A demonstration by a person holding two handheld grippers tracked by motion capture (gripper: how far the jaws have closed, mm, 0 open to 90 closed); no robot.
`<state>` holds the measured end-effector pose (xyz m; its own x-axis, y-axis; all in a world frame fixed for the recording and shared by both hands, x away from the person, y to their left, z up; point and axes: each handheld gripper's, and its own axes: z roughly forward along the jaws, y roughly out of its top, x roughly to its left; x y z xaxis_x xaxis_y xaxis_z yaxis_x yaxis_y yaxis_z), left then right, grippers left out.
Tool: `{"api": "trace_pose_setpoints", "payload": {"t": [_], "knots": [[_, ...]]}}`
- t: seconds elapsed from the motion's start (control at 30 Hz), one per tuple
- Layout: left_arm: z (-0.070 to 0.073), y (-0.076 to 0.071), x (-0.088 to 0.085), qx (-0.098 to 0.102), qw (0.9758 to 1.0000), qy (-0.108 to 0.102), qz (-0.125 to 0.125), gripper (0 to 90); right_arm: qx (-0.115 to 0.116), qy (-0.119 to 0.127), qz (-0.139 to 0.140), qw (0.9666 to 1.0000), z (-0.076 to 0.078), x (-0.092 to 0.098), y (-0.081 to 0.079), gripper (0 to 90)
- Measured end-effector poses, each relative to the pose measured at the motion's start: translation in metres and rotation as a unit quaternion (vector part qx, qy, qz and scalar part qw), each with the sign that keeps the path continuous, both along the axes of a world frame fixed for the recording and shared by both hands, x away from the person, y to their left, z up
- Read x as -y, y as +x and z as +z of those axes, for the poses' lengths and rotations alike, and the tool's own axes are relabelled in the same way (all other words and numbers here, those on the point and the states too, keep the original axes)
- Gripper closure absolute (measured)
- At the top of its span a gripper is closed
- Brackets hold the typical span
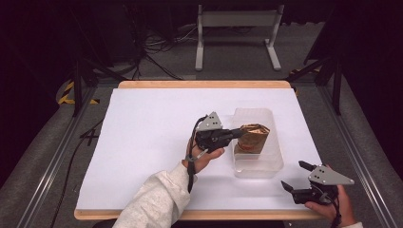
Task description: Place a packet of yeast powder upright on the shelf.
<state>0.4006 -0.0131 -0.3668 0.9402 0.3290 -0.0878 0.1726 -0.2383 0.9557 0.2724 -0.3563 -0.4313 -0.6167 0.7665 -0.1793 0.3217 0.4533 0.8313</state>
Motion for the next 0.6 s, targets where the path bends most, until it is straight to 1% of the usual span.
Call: {"api": "trace_pose_setpoints", "payload": {"t": [0.03,0.2,0.3,0.37,0.43,0.47,0.57,0.6], "knots": [[0.001,-0.002,0.0,0.011,0.9999,0.013,0.002,89.7,0.0,-0.002,0.003,1.0,0.0,-0.001,-0.001,8.4],[0.0,-0.003,0.002,0.011,0.9998,0.018,0.006,89.7,0.0,0.001,0.001,1.0,0.0,0.001,0.0,8.4],[0.002,-0.004,0.004,0.019,0.9995,0.025,0.008,89.6,0.001,0.001,0.003,1.0,0.0,0.0,0.0,8.4],[0.003,-0.004,0.004,0.02,0.9992,0.032,0.008,89.3,0.0,0.001,0.005,1.0,0.0,-0.001,0.0,8.4],[0.001,-0.004,0.007,0.022,0.9987,0.044,0.011,88.9,0.0,0.0,0.004,1.0,0.0,-0.001,0.0,8.4],[0.001,-0.004,0.009,0.025,0.9984,0.048,0.013,89.0,-0.001,0.005,0.002,1.0,0.001,-0.001,0.0,8.4],[0.001,-0.004,0.011,0.025,0.9984,0.049,0.013,88.9,-0.002,0.006,0.002,1.0,0.002,-0.001,0.0,8.4],[0.003,-0.005,0.011,0.029,0.998,0.054,0.013,88.9,0.0,0.006,0.001,1.0,0.002,-0.001,0.0,8.4]]}}
